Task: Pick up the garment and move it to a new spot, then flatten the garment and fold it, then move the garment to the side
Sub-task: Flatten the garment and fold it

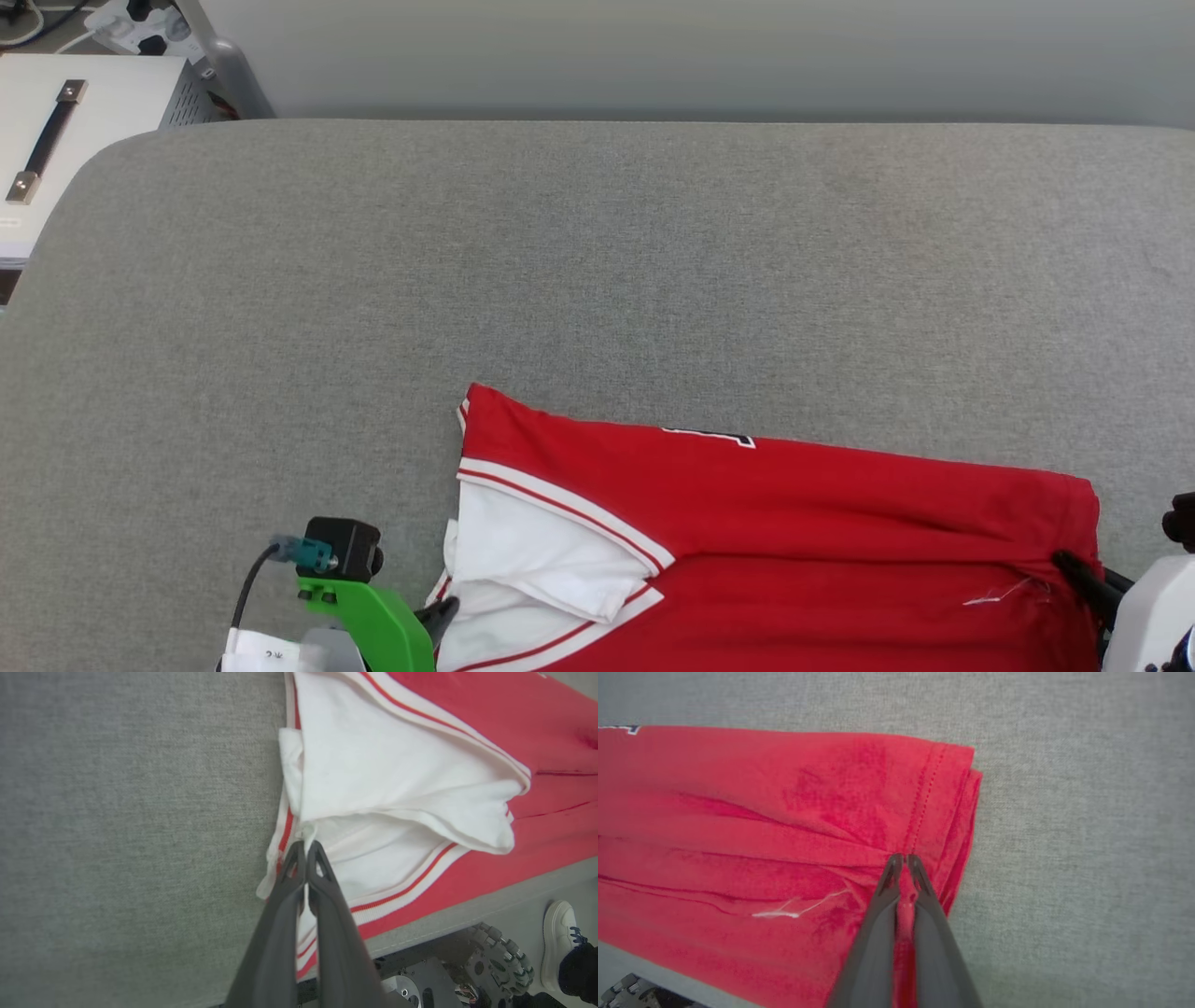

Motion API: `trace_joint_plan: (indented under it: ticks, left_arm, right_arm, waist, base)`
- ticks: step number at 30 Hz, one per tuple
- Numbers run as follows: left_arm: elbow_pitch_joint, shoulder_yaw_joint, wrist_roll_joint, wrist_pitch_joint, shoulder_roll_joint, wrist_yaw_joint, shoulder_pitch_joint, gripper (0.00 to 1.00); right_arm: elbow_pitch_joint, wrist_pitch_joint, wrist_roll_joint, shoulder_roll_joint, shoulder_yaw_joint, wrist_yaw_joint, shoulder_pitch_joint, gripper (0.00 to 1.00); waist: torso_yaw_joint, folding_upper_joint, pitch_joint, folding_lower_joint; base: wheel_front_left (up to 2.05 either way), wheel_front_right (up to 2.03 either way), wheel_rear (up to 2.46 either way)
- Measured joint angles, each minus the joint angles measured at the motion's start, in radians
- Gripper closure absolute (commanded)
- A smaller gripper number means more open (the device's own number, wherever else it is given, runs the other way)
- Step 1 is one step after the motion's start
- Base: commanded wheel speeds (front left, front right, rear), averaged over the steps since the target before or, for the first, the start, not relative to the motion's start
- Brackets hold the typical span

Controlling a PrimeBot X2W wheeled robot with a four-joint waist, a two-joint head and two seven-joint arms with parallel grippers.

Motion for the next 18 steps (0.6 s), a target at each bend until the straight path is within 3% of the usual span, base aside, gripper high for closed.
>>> trace_joint_plan:
  ticks: [8, 9, 10, 11, 18]
  left_arm:
    - [0.058, -0.044, 0.030, 0.016, -0.023, -0.026, -0.014, 1.00]
    - [0.065, -0.046, 0.033, 0.016, -0.028, -0.029, -0.018, 1.00]
    - [0.070, -0.048, 0.035, 0.016, -0.030, -0.031, -0.021, 0.24]
    - [0.076, -0.051, 0.040, 0.015, -0.032, -0.033, -0.026, 0.00]
    - [0.108, -0.063, 0.062, -0.022, -0.068, -0.044, -0.031, 0.00]
  right_arm:
    - [-0.014, 0.033, -0.016, -0.029, 0.037, 0.000, 0.016, 1.00]
    - [-0.013, 0.034, -0.017, -0.029, 0.040, 0.000, 0.015, 0.95]
    - [-0.012, 0.034, -0.020, -0.029, 0.042, 0.000, 0.014, 0.13]
    - [-0.011, 0.034, -0.024, -0.029, 0.045, 0.000, 0.013, 0.00]
    - [-0.002, 0.044, -0.019, -0.025, 0.060, 0.001, 0.008, 0.00]
  waist:
    - [0.001, 0.0000, 0.016, 0.0000]
    - [0.001, 0.0000, 0.017, 0.0000]
    - [0.000, 0.0000, 0.018, 0.0000]
    - [0.000, 0.0000, 0.018, 0.0000]
    - [-0.002, 0.0000, -0.008, 0.0000]
  base:
    - [0.00, 0.00, 0.00]
    - [0.00, 0.00, 0.00]
    - [0.00, 0.00, 0.00]
    - [0.00, 0.00, 0.00]
    - [0.00, 0.00, 0.00]
